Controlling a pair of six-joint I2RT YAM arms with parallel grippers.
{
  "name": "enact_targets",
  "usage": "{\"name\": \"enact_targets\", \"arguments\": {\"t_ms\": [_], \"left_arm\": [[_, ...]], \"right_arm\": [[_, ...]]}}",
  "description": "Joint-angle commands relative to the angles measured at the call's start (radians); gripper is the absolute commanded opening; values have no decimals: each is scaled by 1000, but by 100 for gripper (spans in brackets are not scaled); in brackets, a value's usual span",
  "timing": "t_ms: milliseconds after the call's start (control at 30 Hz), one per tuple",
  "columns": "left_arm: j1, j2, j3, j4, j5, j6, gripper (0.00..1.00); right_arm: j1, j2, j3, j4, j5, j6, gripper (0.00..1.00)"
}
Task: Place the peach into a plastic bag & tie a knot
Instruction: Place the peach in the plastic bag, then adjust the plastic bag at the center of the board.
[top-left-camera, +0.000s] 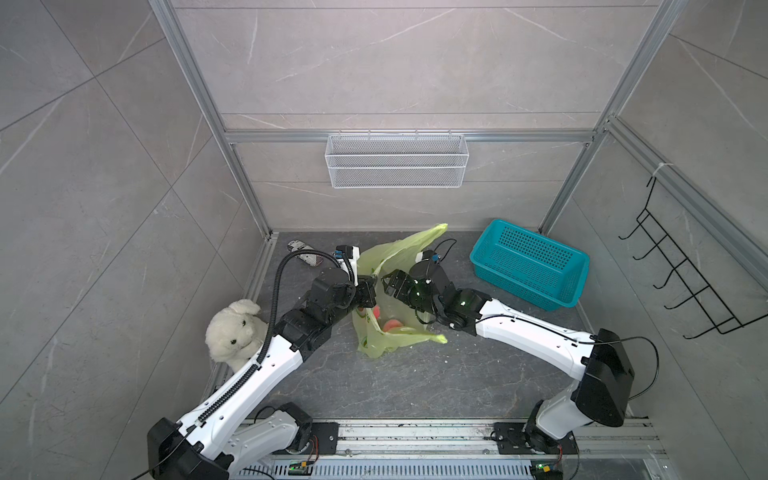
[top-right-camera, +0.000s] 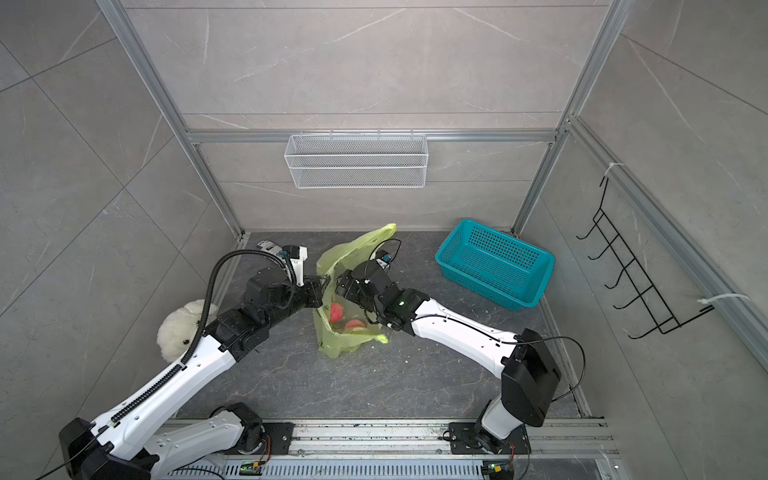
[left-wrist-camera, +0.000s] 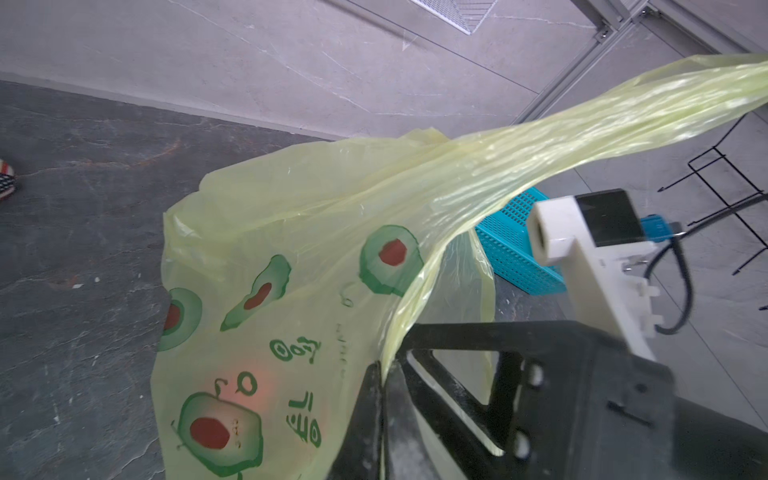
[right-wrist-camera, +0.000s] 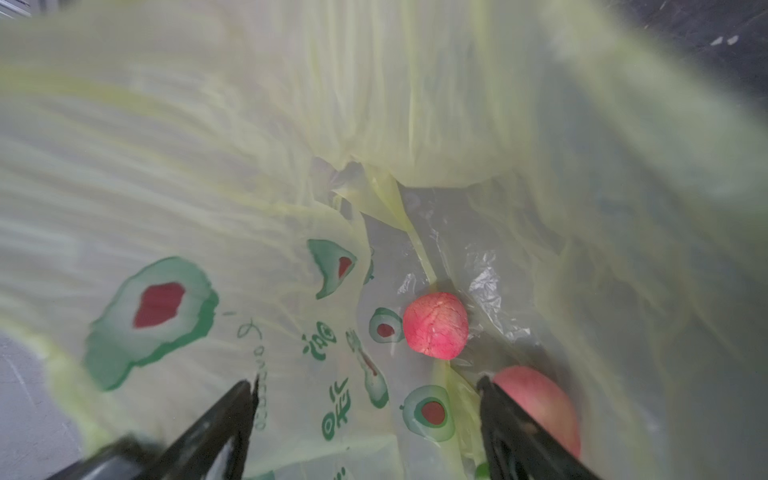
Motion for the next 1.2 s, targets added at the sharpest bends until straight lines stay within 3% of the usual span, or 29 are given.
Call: {"name": "enact_targets", "arguments": {"t_ms": [0, 167, 267, 367, 500, 600, 667, 700, 800, 967, 1167], "left_arm": [[-7, -18, -5, -7, -72, 8, 0], [-6, 8, 15, -39, -85, -9, 0], [-6, 22, 25, -51, -77, -14, 0], [-6, 28, 35, -66, -80, -25, 0], [-6, 42, 51, -77, -67, -23, 0], [-4, 75, 74, -95, -55, -15, 0], [-5, 98, 92, -105, -40, -8, 0], [-4, 109, 99, -113, -38, -14, 0], [-1, 133, 104, -116, -27, -23, 0], [9, 165, 114, -133, -18, -44, 0], [27, 189, 125, -146, -1, -70, 0]], "right_arm": [[7, -45, 16, -47, 34, -31, 86], [8, -234, -32, -148, 69, -160, 84], [8, -396, -61, -288, 164, -235, 84], [9, -598, -173, -317, 230, -300, 89], [9, -902, -438, -105, -23, -507, 90], [9, -1046, -581, -46, -189, -582, 90], [9, -1069, -640, -22, -229, -571, 91], [10, -1065, -658, -1, -256, -562, 99], [57, -1053, -737, 165, -252, -554, 100], [275, -970, -722, 235, 17, -688, 100], [521, -699, -592, 337, 328, -882, 100]]}}
